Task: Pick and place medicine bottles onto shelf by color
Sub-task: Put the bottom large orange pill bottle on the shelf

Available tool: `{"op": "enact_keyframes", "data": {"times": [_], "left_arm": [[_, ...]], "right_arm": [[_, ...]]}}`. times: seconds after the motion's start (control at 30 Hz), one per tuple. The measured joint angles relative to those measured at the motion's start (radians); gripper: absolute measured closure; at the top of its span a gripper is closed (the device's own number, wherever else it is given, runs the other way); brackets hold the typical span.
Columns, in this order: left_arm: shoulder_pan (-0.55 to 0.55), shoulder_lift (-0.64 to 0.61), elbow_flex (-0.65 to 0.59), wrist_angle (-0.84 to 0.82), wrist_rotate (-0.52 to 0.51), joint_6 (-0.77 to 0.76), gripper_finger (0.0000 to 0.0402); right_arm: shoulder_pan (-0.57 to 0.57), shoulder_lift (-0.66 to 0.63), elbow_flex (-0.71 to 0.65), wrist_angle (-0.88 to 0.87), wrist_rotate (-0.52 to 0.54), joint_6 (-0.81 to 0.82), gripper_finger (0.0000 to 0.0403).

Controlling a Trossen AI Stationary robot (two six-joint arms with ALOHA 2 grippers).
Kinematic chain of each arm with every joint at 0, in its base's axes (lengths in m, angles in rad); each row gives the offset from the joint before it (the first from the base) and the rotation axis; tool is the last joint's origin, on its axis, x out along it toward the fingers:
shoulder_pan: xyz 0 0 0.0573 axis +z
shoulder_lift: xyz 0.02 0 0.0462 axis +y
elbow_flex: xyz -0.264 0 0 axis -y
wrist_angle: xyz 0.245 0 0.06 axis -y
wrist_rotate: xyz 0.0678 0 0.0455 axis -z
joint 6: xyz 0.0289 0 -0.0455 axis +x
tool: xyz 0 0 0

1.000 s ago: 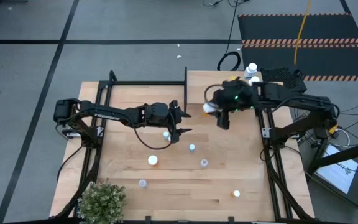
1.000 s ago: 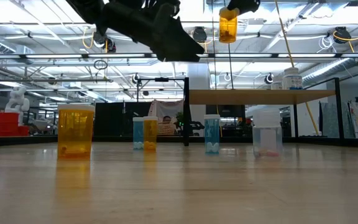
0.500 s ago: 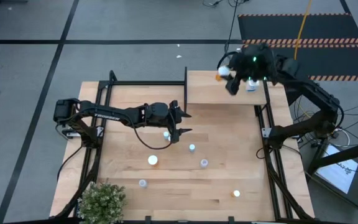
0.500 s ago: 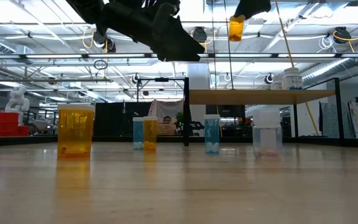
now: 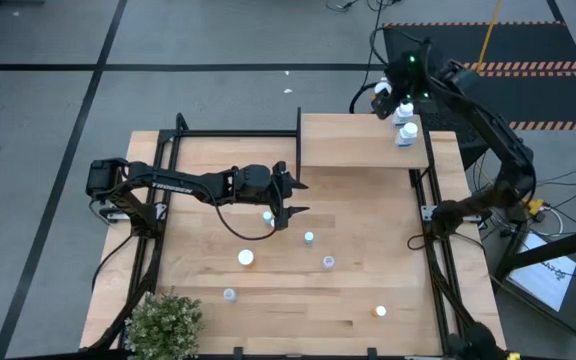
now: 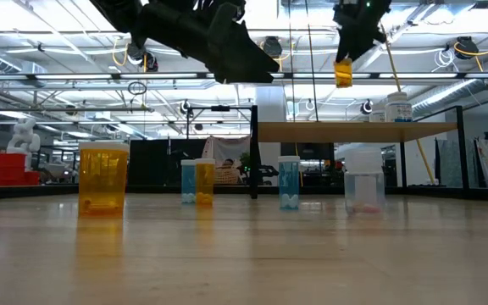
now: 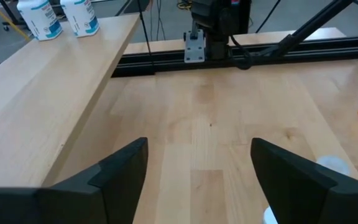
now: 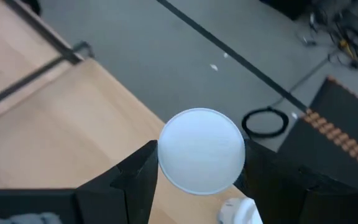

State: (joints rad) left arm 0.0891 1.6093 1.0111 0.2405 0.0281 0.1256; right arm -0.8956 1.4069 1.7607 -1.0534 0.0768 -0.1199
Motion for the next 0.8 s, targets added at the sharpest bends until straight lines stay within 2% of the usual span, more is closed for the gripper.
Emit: {"op": "enact_keyframes", "data": {"times": [0.27,0.5,0.8], "left_arm": [[-0.012,0.0,0.0,0.0,0.0,-0.002,0.0124],[-0.013,0.0,0.0,-0.001,0.001,0.0,0.0124],[-0.023,0.0,0.0,-0.003,0.0,0.0,0.0123]], "right_arm": [[-0.061,0.078,0.0,-0.011,-0.082,0.023,0.0189],[-0.061,0.113,-0.003,-0.023,-0.082,0.026,0.0188],[-0.067,0.092,-0.179,0.098,-0.08,0.029,0.0188]]}}
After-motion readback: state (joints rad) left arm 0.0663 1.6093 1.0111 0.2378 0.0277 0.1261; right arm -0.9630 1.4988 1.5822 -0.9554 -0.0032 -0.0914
